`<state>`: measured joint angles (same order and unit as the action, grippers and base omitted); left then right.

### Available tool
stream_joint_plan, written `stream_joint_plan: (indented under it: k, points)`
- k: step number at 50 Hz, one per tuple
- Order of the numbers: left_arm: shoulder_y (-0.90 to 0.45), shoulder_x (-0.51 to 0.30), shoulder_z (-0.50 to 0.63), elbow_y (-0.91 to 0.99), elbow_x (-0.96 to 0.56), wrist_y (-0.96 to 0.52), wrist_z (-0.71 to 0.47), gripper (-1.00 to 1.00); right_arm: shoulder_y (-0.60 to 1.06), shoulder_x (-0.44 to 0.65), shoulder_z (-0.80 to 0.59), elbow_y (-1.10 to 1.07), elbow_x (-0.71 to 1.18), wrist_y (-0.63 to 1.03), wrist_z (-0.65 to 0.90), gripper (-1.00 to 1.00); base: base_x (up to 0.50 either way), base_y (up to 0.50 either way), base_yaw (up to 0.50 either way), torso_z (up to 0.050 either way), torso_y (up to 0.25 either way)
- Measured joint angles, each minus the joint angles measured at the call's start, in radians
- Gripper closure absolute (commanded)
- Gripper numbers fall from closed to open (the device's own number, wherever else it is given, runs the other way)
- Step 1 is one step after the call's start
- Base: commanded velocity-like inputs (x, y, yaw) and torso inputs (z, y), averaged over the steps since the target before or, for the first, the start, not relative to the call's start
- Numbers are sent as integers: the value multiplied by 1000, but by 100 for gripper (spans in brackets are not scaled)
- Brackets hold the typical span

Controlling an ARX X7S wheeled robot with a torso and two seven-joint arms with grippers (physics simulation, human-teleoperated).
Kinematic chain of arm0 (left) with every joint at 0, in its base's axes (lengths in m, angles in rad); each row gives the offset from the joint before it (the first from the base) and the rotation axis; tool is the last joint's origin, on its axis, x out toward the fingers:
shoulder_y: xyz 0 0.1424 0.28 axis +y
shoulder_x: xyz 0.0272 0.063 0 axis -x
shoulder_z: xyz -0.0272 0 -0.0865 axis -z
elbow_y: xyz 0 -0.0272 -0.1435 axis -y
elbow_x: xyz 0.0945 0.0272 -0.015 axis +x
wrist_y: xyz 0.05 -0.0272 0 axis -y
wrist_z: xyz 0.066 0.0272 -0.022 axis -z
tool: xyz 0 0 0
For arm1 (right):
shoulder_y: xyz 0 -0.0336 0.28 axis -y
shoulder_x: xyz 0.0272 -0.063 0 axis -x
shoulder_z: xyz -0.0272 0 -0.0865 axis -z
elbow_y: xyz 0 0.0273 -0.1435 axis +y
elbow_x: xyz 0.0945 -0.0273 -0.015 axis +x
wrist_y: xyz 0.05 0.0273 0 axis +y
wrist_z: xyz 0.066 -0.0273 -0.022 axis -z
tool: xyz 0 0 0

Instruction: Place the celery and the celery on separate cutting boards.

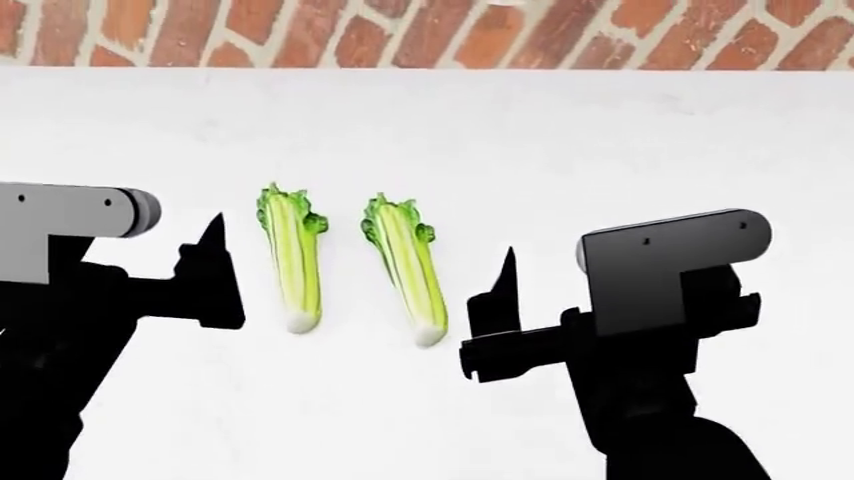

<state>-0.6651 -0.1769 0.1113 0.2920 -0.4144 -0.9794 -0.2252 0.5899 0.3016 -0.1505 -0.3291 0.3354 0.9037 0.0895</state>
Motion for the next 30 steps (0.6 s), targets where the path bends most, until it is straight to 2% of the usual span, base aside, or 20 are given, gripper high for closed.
stream_joint_plan:
  k: [12, 17, 30]
  points:
    - [11, -14, 8, -4, -3, 14, 4, -100, -9, -1, 2, 7, 15, 0, -4, -100, 465, 165, 0, 0, 1]
    - [13, -17, 12, -2, -5, 14, 3, -100, -4, -7, 13, 6, 37, 26, -8, -100, 0, 0, 0, 0, 0]
    - [21, -16, 26, -6, -11, 24, 0, -100, 72, -59, 29, 47, 141, 222, -20, -100, 0, 0, 0, 0, 0]
